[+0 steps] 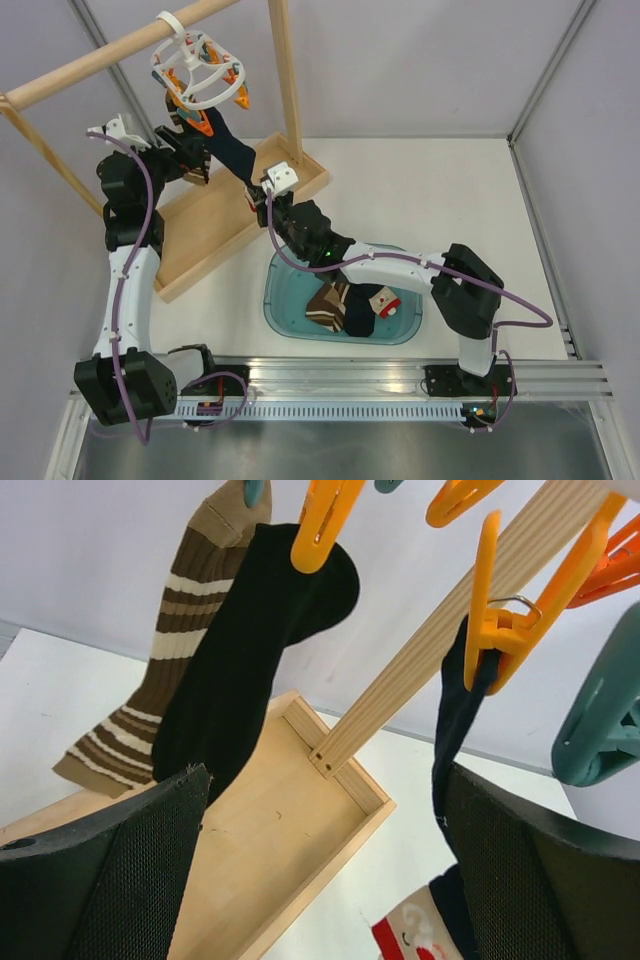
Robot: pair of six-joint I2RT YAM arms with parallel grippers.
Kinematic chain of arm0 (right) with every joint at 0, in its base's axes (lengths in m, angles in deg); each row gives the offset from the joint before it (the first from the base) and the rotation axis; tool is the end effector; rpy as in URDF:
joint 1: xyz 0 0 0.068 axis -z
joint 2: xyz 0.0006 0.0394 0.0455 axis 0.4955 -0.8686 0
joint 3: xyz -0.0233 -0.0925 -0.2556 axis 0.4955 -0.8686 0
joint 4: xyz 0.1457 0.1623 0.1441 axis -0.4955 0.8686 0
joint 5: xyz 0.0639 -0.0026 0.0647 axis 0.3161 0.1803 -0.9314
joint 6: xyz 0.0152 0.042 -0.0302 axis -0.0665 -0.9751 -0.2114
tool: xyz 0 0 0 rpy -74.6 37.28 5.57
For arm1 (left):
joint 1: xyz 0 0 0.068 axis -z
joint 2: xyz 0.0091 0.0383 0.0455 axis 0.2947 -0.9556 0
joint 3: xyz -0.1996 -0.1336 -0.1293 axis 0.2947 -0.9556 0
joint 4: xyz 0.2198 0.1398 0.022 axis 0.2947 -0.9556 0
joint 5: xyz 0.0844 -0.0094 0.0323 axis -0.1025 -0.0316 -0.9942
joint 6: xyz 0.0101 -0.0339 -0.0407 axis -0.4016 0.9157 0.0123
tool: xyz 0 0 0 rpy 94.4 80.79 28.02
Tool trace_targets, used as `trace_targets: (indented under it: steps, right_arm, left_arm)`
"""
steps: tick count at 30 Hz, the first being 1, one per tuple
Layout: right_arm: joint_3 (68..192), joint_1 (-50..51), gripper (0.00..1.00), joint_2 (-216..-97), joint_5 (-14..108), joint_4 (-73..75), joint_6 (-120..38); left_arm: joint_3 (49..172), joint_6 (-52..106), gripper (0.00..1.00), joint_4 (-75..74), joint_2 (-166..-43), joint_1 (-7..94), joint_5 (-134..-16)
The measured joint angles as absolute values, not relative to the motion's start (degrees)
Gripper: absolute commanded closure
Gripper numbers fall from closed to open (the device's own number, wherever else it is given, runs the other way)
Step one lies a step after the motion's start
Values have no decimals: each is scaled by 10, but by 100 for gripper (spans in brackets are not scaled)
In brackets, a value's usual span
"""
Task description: Remove the socks clipped to the hanger
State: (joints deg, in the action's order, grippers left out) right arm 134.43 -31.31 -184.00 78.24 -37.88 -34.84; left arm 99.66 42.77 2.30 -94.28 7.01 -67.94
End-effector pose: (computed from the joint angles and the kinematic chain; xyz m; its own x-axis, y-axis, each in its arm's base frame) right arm 0.2320 0.3891 0.3177 0.0730 0.1574 -0.9848 -0.6094 0.7887 0.0809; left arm 0.2621 0.0372 0.4009 -0.0197 -0.4551 -0.8902 0.0948 0.8855 -0.4548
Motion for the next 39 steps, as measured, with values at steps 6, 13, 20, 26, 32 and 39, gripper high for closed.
trace_targets:
  steps: [6, 13, 20, 26, 32, 39]
  right_arm:
    - [1342, -313, 99, -1828, 777, -379, -354]
    - [1341, -314, 99, -1824, 773, -378, -358]
    - [1335, -317, 99, -1822, 772, -374, -358]
    - [1334, -318, 99, -1820, 772, -369, -358]
    - [1329, -320, 99, -1820, 772, -364, -358]
    - [1325, -320, 99, -1818, 771, -360, -358]
  left_arm:
    - [1002, 437, 0, 56, -955, 70, -680]
    - [1002, 468, 0, 111, -961, 70, -666]
    - [1012, 485, 0, 144, -982, 70, -660]
    - [1014, 498, 0, 176, -984, 71, -652]
    - [1035, 522, 0, 218, -1014, 72, -638]
    - [1054, 533, 1, 228, -1040, 76, -633]
